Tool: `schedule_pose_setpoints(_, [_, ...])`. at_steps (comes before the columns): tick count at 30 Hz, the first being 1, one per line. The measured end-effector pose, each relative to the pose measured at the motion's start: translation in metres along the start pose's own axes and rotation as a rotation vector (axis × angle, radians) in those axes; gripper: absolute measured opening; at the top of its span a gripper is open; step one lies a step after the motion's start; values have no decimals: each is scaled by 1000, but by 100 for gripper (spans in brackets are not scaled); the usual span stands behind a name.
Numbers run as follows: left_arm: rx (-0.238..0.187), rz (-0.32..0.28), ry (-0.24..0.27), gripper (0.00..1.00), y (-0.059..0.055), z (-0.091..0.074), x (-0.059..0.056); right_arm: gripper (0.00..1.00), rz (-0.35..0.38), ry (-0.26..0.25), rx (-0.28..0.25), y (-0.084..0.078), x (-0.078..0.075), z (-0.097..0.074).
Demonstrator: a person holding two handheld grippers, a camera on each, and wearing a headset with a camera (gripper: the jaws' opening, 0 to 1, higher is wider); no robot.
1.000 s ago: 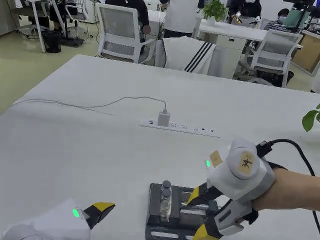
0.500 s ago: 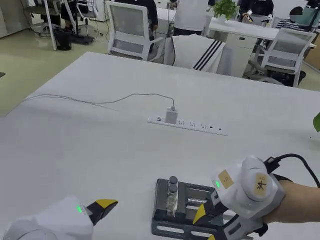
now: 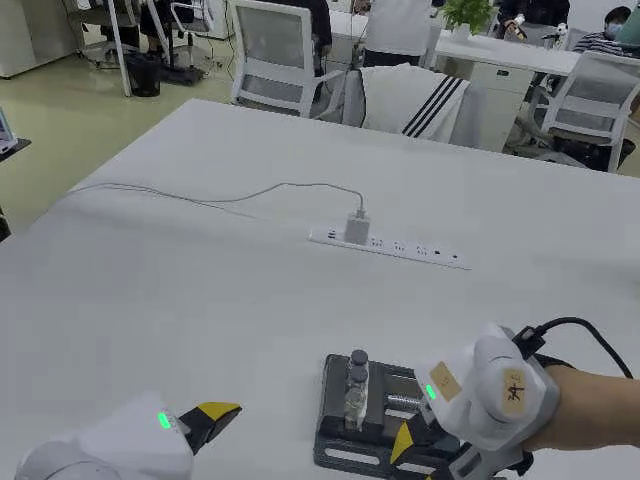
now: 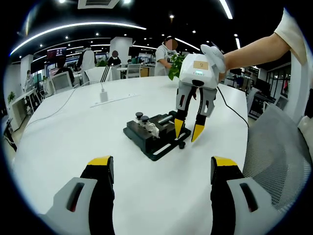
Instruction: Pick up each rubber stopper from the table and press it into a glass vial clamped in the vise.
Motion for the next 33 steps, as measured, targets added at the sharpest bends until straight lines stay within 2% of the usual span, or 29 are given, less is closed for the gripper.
schedule_pose_setpoints(7, [4, 0, -4, 80, 0, 1, 0, 14, -31, 5, -2, -1, -1, 3])
schedule_pose_setpoints(20, [9, -13, -5, 80, -5, 0, -2, 11, -45, 29, -7, 3, -1, 10])
schedule_pose_setpoints(33, [10, -13, -11, 79, -6, 0, -2, 8, -40, 12, -5, 2, -1, 13])
Point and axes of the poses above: the centre of the closed fingertips' face, and the gripper's own axes: z roughly forward along the fingers, x roughly to its left, y roughly out of its top, the point moved 9 cm from there along -z, roughly backward along the fingers, and after that the axes turned 14 degrees about -y, right-handed, at the moved point
